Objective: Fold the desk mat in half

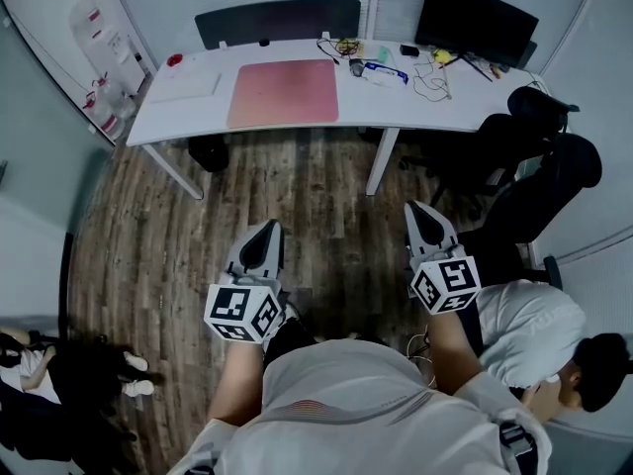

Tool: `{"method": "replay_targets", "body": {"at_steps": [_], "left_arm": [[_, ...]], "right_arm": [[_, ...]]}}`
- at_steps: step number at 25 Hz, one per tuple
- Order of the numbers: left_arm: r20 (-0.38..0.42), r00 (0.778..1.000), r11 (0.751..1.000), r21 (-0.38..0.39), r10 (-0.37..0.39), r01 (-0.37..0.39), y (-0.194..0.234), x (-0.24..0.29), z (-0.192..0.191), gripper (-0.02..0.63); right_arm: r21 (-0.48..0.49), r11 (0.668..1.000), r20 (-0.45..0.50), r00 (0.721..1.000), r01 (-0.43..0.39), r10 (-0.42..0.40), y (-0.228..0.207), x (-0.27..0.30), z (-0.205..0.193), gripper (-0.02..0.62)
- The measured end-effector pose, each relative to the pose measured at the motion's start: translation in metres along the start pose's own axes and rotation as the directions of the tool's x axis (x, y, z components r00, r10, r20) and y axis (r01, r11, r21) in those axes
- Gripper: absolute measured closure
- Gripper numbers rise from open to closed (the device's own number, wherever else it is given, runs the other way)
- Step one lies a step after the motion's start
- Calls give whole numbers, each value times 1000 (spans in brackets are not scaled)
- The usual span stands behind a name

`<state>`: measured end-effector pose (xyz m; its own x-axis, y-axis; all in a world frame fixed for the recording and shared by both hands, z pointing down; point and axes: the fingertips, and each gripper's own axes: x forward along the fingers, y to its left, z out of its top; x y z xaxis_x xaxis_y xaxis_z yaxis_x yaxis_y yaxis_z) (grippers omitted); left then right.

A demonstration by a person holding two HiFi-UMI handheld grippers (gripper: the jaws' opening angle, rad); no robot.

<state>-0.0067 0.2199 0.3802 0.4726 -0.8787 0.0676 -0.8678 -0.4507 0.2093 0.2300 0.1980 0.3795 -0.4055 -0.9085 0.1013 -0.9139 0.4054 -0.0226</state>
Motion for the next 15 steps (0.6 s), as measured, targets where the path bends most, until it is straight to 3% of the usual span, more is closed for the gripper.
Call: {"method": "replay_targets", "body": {"at_steps": [15], "left_arm": [[-41,996,997,1,-80,80,154,40,27,594]], "right_arm": [[-39,997,-66,995,69,-71,73,133,11,543]]}}
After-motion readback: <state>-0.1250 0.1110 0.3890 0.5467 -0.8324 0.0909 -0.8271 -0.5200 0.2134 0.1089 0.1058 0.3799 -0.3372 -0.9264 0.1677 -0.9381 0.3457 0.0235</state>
